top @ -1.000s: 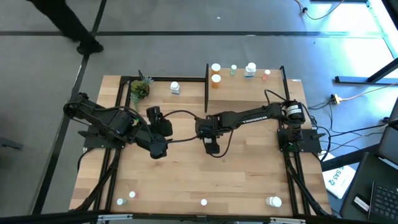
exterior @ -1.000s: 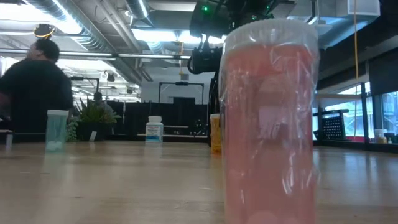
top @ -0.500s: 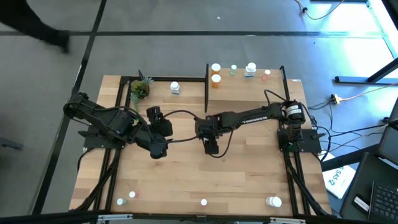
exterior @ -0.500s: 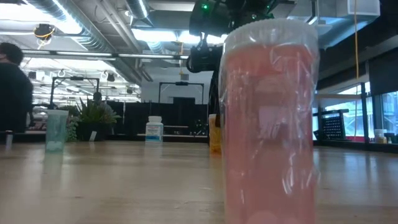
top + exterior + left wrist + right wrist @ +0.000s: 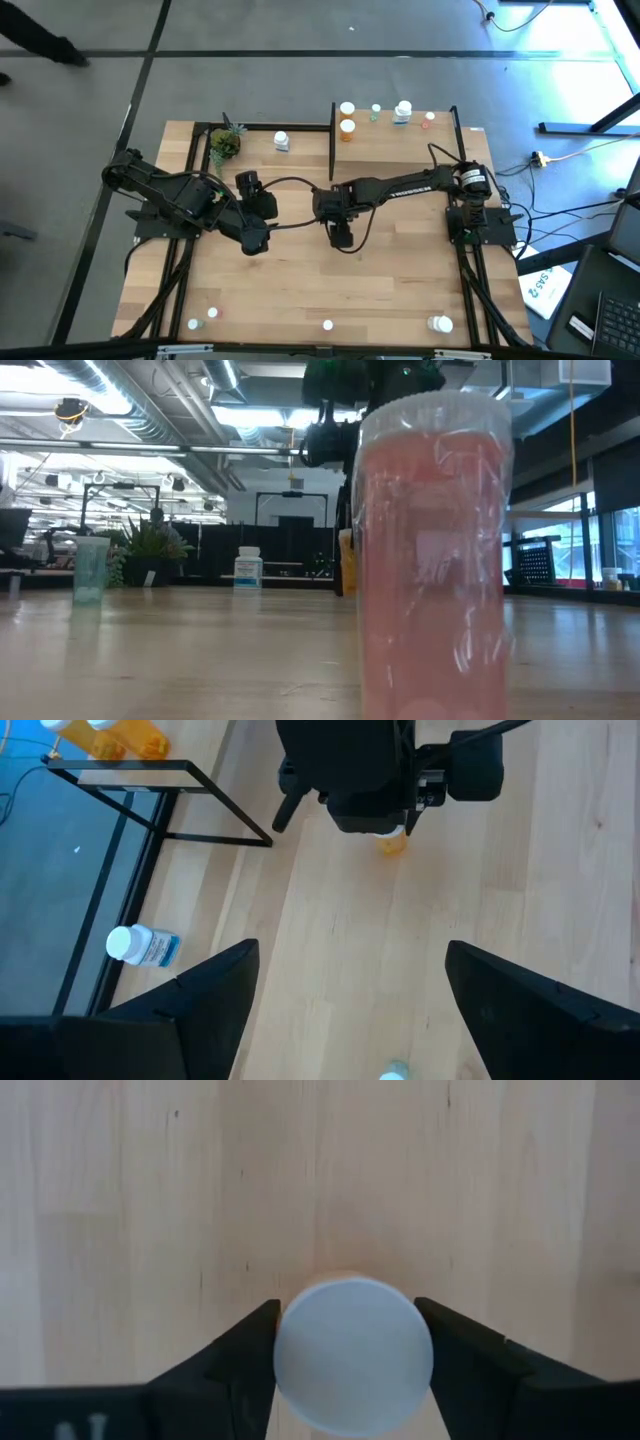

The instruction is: Pick and place medicine bottles onto shelf by color

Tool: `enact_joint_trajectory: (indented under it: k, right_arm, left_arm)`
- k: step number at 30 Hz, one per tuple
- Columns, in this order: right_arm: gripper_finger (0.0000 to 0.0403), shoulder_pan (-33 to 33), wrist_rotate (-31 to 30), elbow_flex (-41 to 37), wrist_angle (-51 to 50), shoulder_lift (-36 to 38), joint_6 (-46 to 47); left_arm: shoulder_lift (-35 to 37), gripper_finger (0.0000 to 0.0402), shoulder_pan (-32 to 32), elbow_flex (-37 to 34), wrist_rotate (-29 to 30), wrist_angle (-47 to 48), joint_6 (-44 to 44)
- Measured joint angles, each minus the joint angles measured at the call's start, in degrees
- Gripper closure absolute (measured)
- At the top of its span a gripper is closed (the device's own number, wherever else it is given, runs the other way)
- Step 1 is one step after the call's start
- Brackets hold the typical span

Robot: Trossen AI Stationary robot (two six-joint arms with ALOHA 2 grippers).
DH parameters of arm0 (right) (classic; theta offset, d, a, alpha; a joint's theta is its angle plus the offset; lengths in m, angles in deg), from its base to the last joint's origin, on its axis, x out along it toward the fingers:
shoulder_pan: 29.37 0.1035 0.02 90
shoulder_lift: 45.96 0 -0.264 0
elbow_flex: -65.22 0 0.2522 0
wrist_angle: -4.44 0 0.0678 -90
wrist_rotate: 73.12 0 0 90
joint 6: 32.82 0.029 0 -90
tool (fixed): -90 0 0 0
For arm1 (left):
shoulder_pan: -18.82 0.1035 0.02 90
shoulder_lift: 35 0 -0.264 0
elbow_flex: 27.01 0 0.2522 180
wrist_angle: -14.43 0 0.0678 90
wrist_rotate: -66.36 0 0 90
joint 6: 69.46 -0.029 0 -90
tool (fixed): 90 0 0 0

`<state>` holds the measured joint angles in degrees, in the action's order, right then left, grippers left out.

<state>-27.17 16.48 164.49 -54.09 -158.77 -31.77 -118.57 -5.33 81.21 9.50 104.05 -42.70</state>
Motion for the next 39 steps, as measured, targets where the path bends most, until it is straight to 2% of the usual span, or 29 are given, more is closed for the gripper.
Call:
enact_joint_trajectory:
  k: [9,14,20,26,35,39]
  right_arm:
    - [0.0185,-0.05,-3.07,8.99,-12.69,2.94,-1.34]
    - [0.0190,-0.11,-5.89,9.76,-13.36,8.77,-0.09]
    - [0.0181,-0.18,-6.45,9.76,-13.59,14.04,1.08]
    - [0.0187,-0.58,-13.52,9.72,-15.18,17.52,-0.19]
    - [0.0184,-7.30,-8.57,9.74,-16.33,19.87,-1.30]
    - [0.0183,-10.64,-8.48,11.99,-18.56,19.46,-1.56]
  left_arm:
    - [0.00,0.0086,-0.01,0.01,-0.02,-0.20,0.01]
    - [0.02,0.0086,-0.01,0.02,0.00,-0.60,0.00]
    - [0.01,0.0086,-0.01,0.02,0.00,-0.61,0.01]
    - [0.02,0.0086,0.00,0.02,0.00,-0.67,0.00]
    - [0.02,0.0086,0.01,0.02,0.01,-0.85,-0.39]
    - [0.02,0.0086,0.25,0.02,0.40,-0.89,-7.30]
